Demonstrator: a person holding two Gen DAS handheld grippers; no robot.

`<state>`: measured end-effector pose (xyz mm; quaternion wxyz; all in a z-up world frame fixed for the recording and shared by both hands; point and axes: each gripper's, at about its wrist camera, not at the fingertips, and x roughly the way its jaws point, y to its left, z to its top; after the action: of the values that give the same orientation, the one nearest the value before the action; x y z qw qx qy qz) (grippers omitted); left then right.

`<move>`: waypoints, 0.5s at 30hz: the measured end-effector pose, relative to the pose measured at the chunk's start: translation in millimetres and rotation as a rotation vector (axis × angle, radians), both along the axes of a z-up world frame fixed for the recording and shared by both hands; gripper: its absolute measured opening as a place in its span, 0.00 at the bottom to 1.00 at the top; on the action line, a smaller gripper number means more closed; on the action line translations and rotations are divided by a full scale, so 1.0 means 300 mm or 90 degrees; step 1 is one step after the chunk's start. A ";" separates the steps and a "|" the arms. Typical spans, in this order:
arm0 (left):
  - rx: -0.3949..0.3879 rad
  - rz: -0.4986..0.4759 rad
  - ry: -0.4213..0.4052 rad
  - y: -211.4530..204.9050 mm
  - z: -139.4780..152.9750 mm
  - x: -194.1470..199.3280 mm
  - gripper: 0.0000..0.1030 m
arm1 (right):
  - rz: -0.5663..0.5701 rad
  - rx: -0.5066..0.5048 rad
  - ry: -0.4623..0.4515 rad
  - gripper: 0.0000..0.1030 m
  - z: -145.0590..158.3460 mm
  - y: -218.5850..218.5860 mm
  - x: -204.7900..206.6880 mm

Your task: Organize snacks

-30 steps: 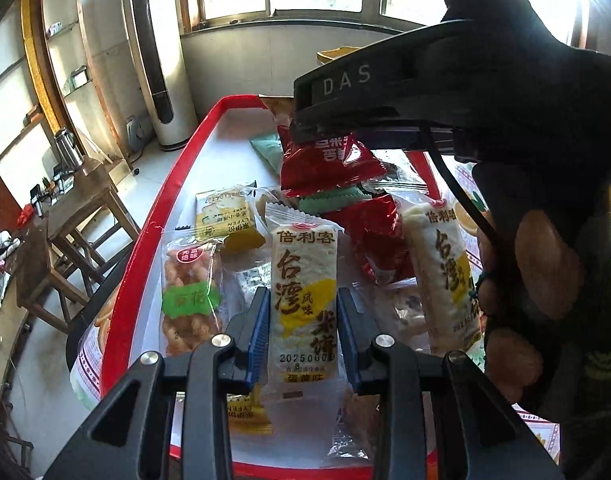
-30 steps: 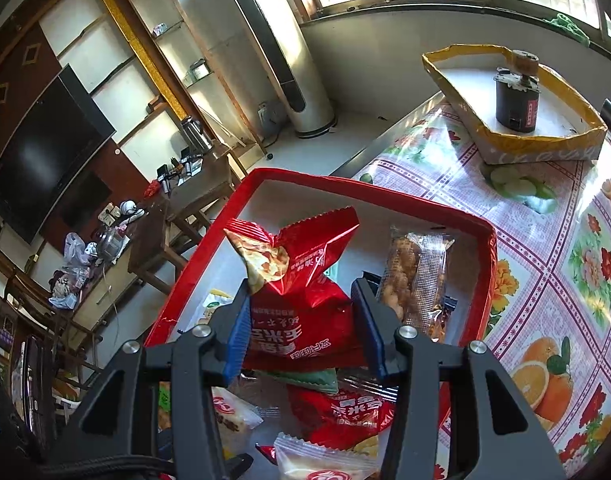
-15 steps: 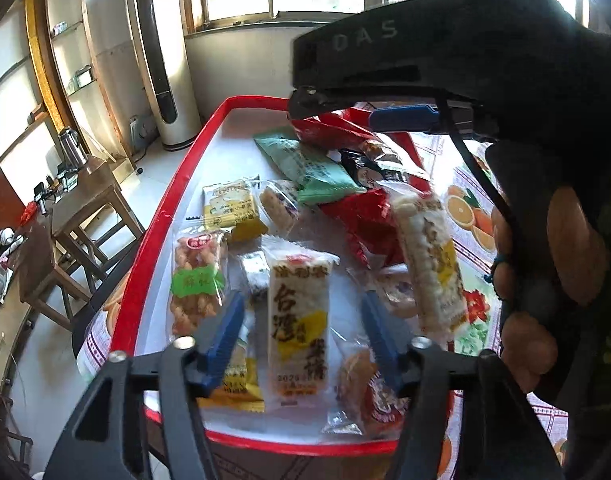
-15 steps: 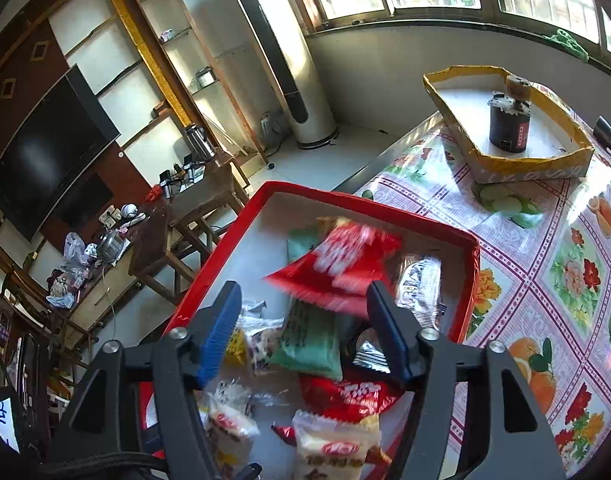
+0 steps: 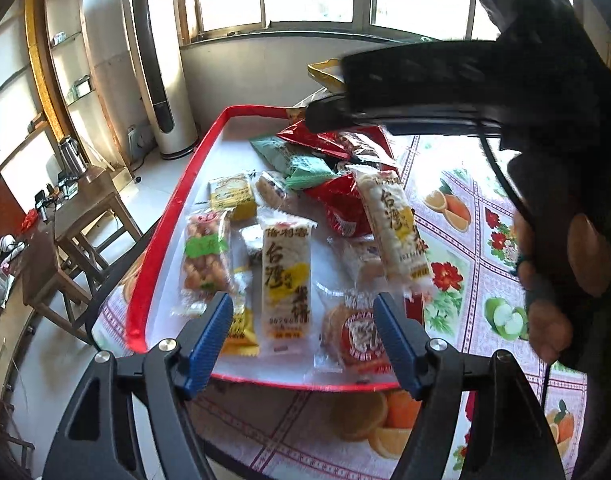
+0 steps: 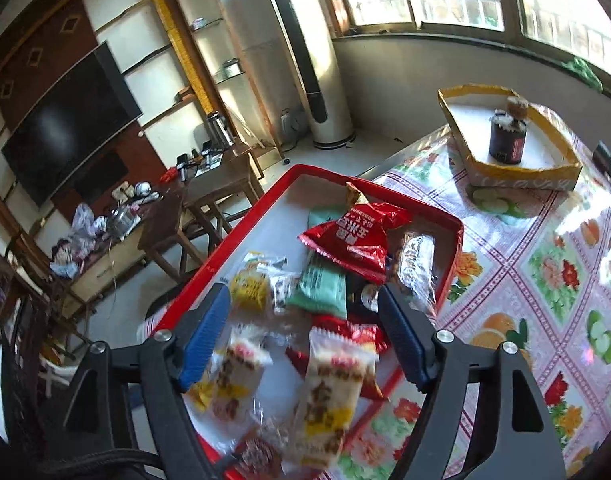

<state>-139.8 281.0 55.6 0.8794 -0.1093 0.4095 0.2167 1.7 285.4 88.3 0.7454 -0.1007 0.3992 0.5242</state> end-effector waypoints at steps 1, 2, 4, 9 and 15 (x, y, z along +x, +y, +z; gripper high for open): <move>0.002 0.001 -0.001 0.002 0.001 -0.009 0.71 | 0.009 -0.002 -0.006 0.77 0.003 -0.011 -0.008; 0.005 0.003 -0.003 -0.004 0.004 -0.022 0.71 | 0.019 -0.004 -0.013 0.77 0.007 -0.023 -0.021; 0.017 0.004 -0.004 -0.005 0.009 -0.041 0.71 | 0.039 -0.006 -0.028 0.77 0.017 -0.046 -0.048; 0.032 0.016 -0.004 0.001 0.008 -0.091 0.71 | 0.092 -0.004 -0.066 0.85 0.050 -0.113 -0.128; 0.040 0.021 -0.005 -0.023 0.017 -0.159 0.76 | 0.144 -0.034 -0.109 0.89 0.041 -0.180 -0.225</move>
<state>-187.6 274.2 60.6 0.8803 -0.0891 0.3974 0.2435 -65.7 231.5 100.7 0.7099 -0.2094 0.3344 0.5835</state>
